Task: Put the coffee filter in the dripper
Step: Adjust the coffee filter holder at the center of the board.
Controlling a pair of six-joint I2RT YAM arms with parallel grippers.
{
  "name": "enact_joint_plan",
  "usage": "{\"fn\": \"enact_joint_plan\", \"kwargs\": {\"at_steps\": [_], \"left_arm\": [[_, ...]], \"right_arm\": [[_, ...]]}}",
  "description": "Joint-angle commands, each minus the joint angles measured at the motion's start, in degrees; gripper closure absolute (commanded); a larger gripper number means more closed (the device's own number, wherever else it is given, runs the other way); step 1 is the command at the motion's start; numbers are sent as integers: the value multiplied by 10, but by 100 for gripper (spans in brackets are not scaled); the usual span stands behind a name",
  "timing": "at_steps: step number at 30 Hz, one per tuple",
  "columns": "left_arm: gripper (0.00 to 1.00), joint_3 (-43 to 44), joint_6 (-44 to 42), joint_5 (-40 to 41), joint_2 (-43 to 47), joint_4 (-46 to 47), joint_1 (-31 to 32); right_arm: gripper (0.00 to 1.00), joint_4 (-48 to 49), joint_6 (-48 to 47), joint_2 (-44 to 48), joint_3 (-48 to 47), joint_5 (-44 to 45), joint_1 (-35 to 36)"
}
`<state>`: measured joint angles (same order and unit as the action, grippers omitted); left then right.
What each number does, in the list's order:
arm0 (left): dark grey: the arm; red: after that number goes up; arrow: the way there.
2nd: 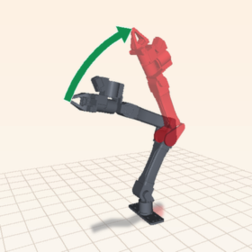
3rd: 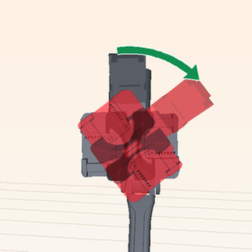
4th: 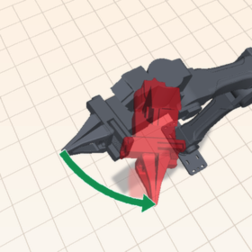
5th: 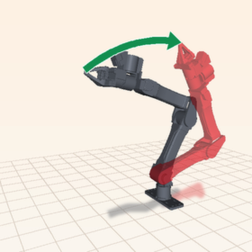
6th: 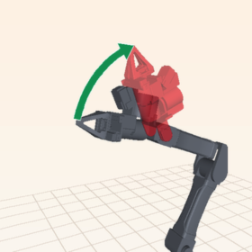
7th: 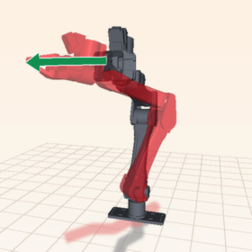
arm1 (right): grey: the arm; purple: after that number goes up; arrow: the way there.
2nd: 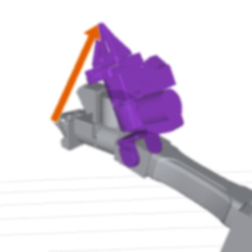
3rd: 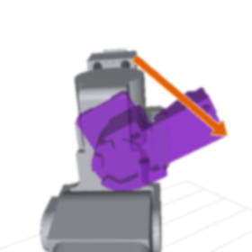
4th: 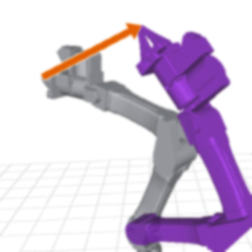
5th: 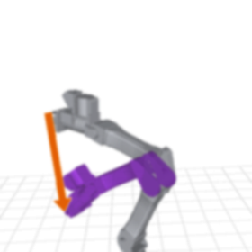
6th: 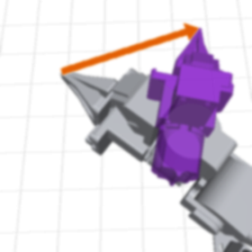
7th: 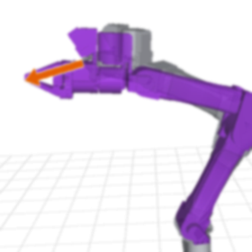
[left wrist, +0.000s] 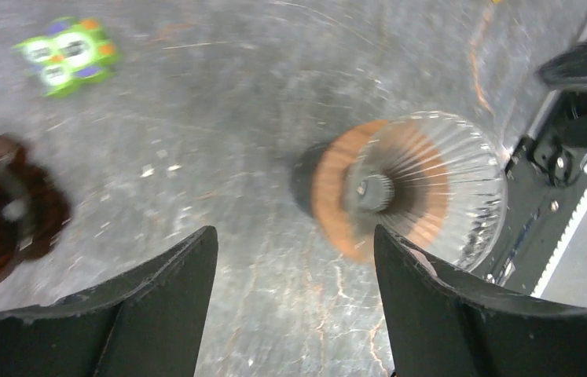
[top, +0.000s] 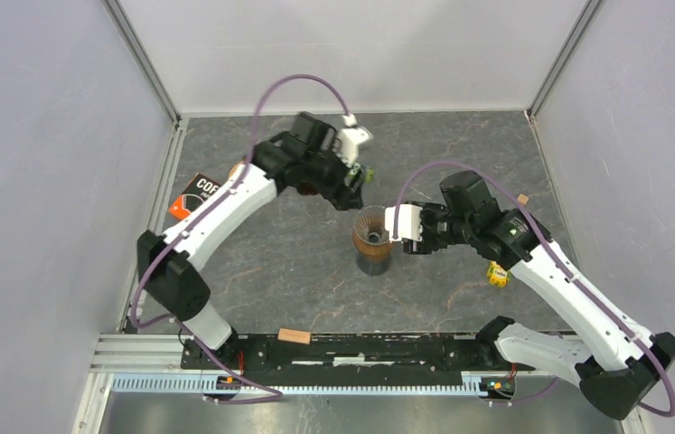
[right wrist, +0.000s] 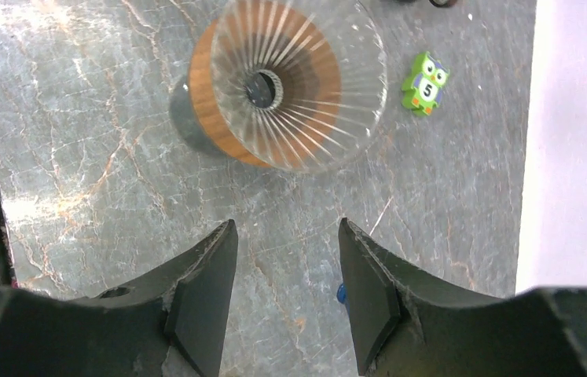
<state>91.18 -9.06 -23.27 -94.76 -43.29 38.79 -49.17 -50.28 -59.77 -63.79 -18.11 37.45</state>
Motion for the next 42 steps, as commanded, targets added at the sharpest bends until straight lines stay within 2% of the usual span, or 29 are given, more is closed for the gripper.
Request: {"fn": "enact_joint_plan", "kwargs": {"at_steps": [1,7,11,13,17,21,25,35,42], "left_arm": [[21,23,50,-33,78,-15,-112],[21,-21,22,21,139,-87,-251],[23,-51,-47,97,144,-150,-314],[25,-82,-91,171,153,-161,-317],[28,-136,-144,261,162,-144,-314],[27,-191,-177,384,153,-82,-301],[26,-260,-206,466,147,-1,-286],[34,-341,-254,562,114,154,-270],[37,-362,-270,572,95,194,-269]], "right_arm": [[43,52,47,28,8,-22,-31],[43,140,127,41,37,-2,-81],[43,187,149,54,77,30,-100],[43,199,151,61,97,24,-105],[43,210,145,72,130,-3,-112],[43,207,140,71,138,-22,-118],[43,197,136,72,136,-33,-118],[43,188,134,57,129,-45,-118],[43,185,132,52,129,-47,-118]]}}
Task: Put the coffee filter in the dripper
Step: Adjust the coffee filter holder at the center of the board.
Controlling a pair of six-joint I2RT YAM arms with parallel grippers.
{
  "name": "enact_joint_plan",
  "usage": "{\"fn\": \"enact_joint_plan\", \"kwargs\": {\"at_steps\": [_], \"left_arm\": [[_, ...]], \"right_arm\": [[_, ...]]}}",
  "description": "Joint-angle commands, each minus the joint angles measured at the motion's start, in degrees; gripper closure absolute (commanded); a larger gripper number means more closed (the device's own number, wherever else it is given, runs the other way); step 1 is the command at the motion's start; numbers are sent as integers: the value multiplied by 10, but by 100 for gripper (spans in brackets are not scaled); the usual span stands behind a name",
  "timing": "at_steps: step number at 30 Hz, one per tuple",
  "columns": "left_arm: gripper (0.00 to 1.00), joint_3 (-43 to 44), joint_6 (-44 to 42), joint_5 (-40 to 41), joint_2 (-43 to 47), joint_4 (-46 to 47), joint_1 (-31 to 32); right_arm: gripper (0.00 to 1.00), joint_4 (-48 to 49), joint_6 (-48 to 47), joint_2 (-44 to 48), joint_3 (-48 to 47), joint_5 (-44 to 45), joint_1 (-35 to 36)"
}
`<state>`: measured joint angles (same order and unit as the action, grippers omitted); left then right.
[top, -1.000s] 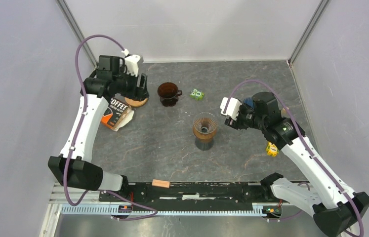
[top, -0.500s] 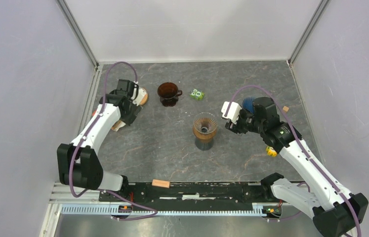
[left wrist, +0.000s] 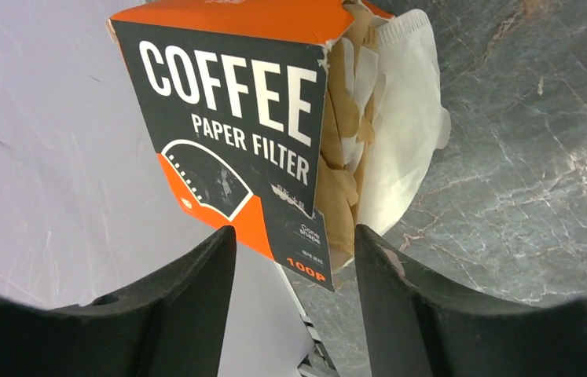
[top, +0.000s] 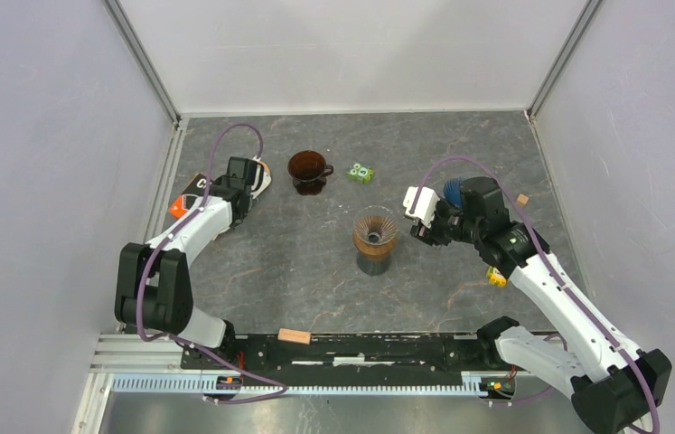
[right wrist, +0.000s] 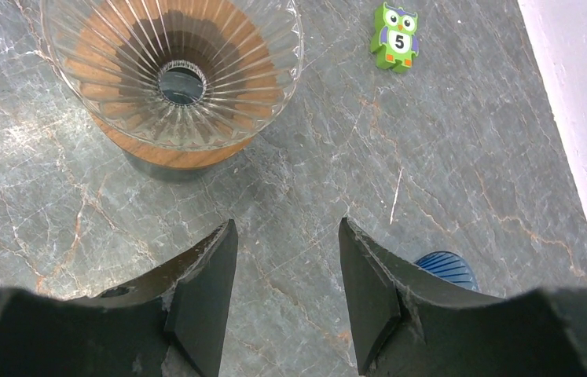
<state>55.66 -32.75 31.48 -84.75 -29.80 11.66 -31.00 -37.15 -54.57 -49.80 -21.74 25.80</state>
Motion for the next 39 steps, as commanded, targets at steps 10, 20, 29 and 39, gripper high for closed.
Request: {"fn": "enact_joint_plan", "kwargs": {"at_steps": [10,20,29,39], "left_arm": [[53,-24,-47,40,-11,89,2],[45,-54,-58,47,-9,124,2],[53,-62,-68,58,-10,146,2],[67,-81,-80,65,-1,166,3]], "right_arm": [[43,2,-3,6,-4,-16,-2],[43,-3,-6,6,-4,-26,-2],[42,-4,-7,7,-2,-31,-2],[42,-5,-9,6,-1,-38,-3]]}}
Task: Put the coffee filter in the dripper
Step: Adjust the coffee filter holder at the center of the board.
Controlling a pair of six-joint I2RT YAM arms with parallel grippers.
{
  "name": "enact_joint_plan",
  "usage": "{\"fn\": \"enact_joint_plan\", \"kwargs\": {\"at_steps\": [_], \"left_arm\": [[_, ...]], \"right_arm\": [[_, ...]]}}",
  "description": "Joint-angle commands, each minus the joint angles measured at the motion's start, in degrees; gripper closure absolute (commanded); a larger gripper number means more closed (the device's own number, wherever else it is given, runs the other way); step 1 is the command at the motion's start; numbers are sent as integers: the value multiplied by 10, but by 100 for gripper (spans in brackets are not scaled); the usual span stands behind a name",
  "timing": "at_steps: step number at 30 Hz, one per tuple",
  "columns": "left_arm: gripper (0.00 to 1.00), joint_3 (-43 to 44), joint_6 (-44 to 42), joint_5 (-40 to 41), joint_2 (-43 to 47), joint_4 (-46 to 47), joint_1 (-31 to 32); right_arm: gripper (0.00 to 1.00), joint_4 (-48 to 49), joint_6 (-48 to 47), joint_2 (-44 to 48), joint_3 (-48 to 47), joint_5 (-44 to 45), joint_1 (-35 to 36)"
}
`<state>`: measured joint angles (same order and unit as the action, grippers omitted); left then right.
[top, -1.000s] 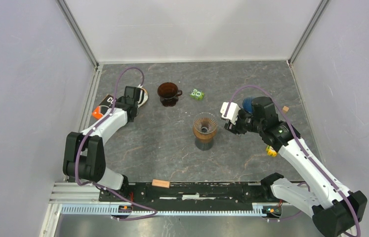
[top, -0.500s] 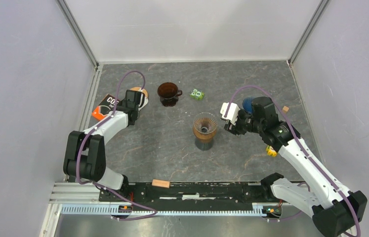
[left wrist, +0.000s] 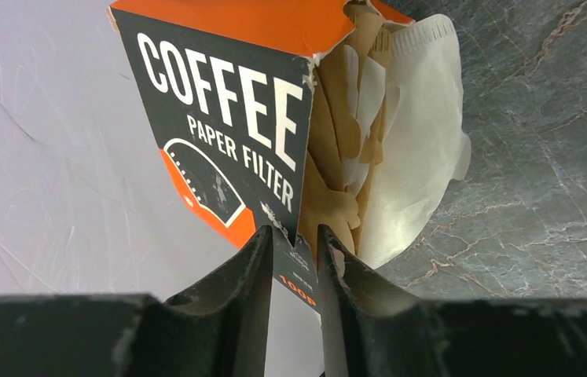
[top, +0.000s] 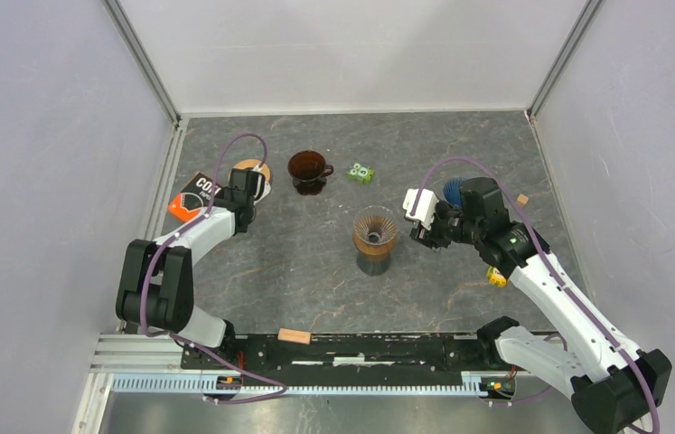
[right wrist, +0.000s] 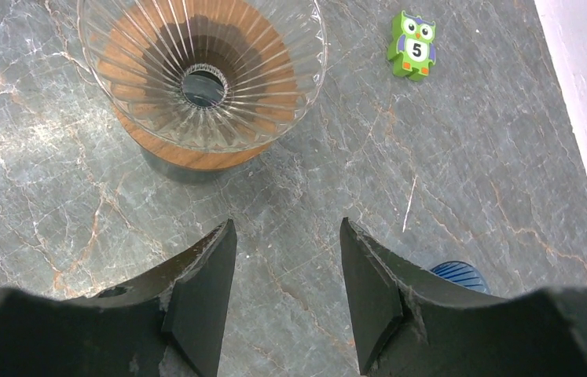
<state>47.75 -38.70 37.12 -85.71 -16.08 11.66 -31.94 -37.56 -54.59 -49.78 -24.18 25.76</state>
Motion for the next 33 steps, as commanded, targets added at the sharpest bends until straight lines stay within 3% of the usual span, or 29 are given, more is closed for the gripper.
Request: {"fn": "enact_joint_plan", "kwargs": {"at_steps": [1,7,15,23,33], "left_arm": [[69,-2,-21,9,11,28,3],[78,8,-31,17,28,25,8],[97,33,-43,29,48,9,8],[98,99,-44,20,90,-36,8],[98,242,70,-108,97,-240,8]], "right_arm": [[42,5,-4,7,-1,-14,-3],[42,3,-4,8,-1,-17,-3],[41,2,-4,11,-1,-21,-4],[41,1,-4,12,-2,-21,-4],[41,3,-4,10,-2,-24,-4]]}}
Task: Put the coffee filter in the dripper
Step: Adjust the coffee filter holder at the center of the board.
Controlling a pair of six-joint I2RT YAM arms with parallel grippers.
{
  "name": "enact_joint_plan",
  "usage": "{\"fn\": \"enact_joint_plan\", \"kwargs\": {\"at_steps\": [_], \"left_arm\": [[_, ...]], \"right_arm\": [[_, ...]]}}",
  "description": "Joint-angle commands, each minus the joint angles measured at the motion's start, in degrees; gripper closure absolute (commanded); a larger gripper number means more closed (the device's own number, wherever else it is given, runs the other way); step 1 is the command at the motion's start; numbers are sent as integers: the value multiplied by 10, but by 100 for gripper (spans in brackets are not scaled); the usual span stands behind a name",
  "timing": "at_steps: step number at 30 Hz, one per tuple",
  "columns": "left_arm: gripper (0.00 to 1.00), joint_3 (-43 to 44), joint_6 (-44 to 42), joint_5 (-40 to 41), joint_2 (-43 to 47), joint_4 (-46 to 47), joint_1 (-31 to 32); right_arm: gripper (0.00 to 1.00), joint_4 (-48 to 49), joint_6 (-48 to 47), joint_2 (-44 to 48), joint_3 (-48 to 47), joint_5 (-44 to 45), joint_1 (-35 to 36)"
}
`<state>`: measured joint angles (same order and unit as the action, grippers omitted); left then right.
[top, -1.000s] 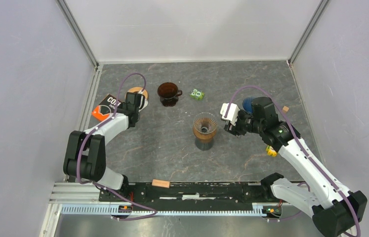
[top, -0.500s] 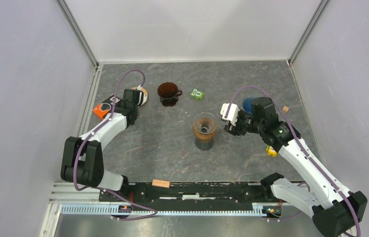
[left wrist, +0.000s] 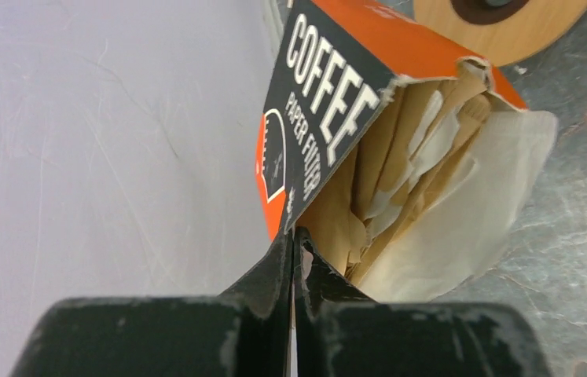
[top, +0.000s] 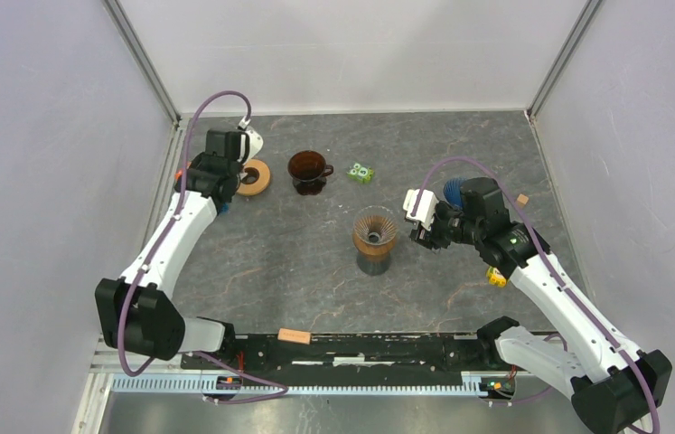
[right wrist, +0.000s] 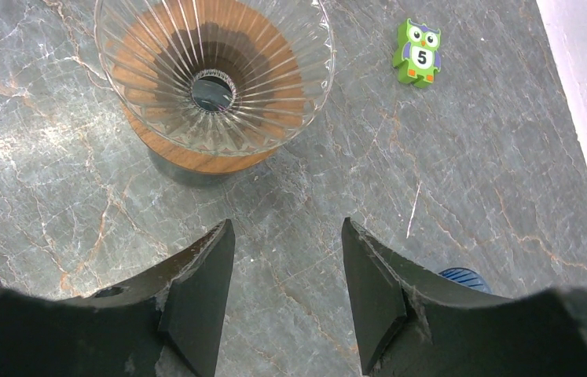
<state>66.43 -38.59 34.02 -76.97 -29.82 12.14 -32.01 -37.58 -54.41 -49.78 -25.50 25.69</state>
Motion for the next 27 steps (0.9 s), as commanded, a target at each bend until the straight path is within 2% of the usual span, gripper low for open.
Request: {"fn": "enact_joint_plan", "kwargs": {"at_steps": [1,4,8,14,21,27], "left_arm": [[98,67,88,-102,4,-127,3],[98,102,135,-193,-26,-201,3],[98,116,173,-272,-60,-237,3],[98,104,192,-312,-120,-237,-1],[98,132,205,-373,-164,-256,-22],[84,157,196,-353,-181,-258,-32]], "right_arm": [[41,3,-4,8,-2,-10,-3],[41,4,-4,11,-1,-11,-3],[40,6,-5,19,7,-7,-3],[40,0,-7,23,12,-9,-3],[40,-4,-9,22,11,-10,-3],[40,-3,-9,18,12,-12,-3]]}}
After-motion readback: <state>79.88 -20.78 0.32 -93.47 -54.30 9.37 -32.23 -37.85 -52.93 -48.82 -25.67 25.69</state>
